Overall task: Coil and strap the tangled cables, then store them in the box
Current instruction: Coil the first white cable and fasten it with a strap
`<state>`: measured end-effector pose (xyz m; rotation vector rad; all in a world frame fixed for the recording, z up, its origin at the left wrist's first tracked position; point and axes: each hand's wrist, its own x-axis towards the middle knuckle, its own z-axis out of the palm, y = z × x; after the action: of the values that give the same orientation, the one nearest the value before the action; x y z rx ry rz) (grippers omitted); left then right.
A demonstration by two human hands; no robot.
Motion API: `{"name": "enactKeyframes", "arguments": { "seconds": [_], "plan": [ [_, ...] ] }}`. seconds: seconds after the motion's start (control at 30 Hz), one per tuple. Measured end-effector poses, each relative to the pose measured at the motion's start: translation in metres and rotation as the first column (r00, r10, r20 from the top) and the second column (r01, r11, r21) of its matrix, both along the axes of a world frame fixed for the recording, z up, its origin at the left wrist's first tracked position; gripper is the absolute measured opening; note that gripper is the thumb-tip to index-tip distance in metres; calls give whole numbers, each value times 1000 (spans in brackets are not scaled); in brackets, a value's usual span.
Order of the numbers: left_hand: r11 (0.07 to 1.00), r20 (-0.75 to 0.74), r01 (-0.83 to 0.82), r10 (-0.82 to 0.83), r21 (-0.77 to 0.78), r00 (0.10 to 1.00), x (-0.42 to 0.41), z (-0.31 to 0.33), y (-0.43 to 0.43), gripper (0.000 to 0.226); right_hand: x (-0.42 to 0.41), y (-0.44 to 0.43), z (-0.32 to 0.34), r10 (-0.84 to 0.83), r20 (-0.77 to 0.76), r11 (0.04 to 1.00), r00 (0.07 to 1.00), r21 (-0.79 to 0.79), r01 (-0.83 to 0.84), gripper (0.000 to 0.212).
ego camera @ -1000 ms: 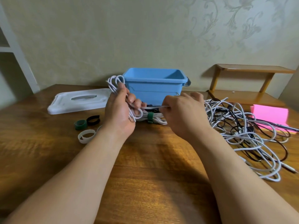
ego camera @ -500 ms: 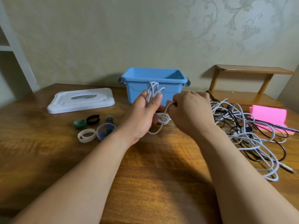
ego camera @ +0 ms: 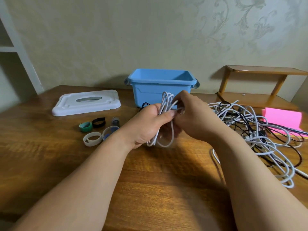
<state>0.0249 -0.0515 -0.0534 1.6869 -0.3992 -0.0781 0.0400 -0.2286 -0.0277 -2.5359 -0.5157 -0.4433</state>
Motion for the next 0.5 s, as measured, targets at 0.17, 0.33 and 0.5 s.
{"name": "enactKeyframes", "arguments": {
  "seconds": [0.17, 0.33, 0.5],
  "plan": [
    [988, -60, -90, 83, -122, 995, 8, 3, 9, 11, 3, -14, 1, -32, 39, 998, 999, 46, 30, 29],
    [993, -145, 70, -84, -96, 986, 1, 2, 4, 15, 3, -10, -1, -4, 74, 996, 997, 85, -3, 26],
    [995, -129, 96, -94, 6, 987, -1, 0, 2, 18, -2, -1, -2, 43, 114, 995, 993, 83, -53, 30]
  ]
}}
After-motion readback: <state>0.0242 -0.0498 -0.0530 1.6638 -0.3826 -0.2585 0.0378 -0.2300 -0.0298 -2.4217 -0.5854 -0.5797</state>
